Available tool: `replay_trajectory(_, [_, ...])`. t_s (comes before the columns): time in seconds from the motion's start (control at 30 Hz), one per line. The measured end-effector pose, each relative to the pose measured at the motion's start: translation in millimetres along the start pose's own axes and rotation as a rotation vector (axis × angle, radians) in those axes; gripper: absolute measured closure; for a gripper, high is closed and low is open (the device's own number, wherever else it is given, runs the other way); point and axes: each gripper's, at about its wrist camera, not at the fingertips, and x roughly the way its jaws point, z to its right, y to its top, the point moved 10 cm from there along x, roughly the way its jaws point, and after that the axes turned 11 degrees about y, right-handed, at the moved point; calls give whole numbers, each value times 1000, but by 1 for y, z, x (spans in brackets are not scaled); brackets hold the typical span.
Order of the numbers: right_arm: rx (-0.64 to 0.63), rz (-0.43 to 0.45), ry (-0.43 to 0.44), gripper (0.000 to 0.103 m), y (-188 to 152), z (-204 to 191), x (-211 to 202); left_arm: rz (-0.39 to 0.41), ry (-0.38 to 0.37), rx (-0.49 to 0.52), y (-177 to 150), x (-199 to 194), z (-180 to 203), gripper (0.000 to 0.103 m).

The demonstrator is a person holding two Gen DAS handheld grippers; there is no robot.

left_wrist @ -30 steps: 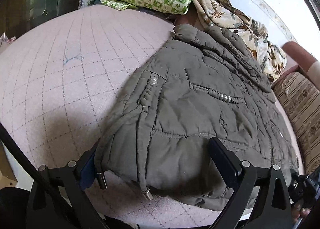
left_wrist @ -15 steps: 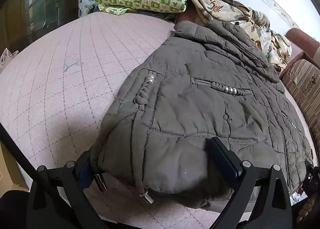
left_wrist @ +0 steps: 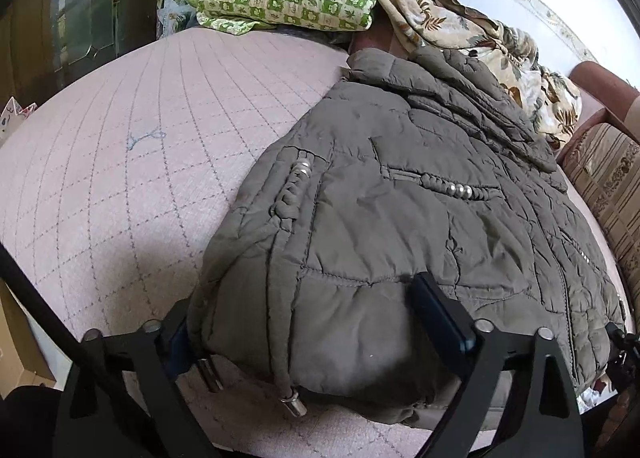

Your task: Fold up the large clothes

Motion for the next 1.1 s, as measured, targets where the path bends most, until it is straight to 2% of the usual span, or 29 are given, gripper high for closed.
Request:
replay_trajectory(0.1, [-58,-17,-43,76,-2,-3,3,5,10,12,0,0,1,13])
replay_trajectory(0.3, [-27,-21,-27,76,-2,1,4,17,38,18,-1,1,2,13])
replay_trajectory(0.97, [6,9,-3,74,0,2,3,22,55,28,5,6,4,9])
replay_trajectory(1.03, [-22,3,-22,75,0,1,2,27,50,41,5,5,6,15])
replay_trajectory(1.07, [-48,-2,-38,76,0,-1,3,33,46,47,6,4,8,24])
replay_trajectory(1.1, [-71,-3,-50,78,0,-4,3,46,37,63,6,1,11,38])
